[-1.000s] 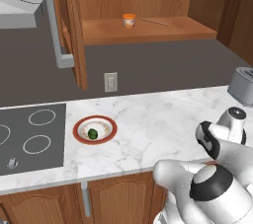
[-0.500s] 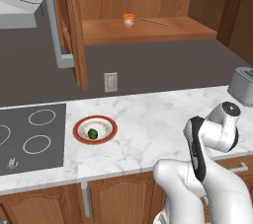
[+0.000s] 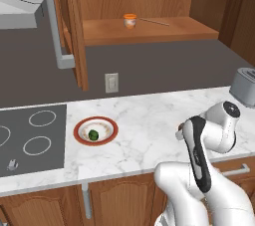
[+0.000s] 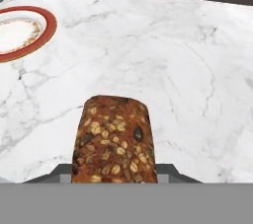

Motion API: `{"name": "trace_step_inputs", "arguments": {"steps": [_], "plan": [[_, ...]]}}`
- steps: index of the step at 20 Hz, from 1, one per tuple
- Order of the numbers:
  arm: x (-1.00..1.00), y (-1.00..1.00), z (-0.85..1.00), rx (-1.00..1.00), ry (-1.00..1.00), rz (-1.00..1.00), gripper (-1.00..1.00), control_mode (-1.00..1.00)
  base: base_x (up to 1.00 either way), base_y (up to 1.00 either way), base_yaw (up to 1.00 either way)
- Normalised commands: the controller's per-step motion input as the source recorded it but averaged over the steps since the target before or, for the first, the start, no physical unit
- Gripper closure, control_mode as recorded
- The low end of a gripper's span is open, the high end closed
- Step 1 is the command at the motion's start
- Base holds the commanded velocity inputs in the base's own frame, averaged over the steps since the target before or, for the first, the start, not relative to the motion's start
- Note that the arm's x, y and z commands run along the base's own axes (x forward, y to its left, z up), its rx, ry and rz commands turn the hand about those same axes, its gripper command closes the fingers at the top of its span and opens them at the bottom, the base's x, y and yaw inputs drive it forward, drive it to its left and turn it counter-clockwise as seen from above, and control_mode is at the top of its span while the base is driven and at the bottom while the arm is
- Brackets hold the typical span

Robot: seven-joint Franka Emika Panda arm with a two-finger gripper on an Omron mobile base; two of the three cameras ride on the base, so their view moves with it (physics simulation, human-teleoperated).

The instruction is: Pick the avocado and bread from the counter and place them on the plate. Then pick the jam from the cabinet and place it next to the plate. Lastly close the cabinet door.

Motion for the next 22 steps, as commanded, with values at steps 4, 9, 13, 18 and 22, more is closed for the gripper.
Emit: {"name": "trace_step_inputs", "arguments": {"steps": [4,9,13,18,22], "plan": [[0.38,0.62,0.3,0.0,-0.01,0.2,1.0,-1.0,0.0,0.0,0.0],[0.55,0.49,0.24,0.0,0.0,0.18,1.0,-1.0,0.0,0.0,0.0],[0.63,0.65,0.12,-0.01,0.0,0.16,1.0,-1.0,0.0,0.0,0.0],[0.54,0.68,0.03,-0.01,0.0,0.14,1.0,-1.0,0.0,0.0,0.0],[0.49,0.84,0.09,-0.03,0.04,0.11,1.0,-1.0,0.0,0.0,0.0]]}}
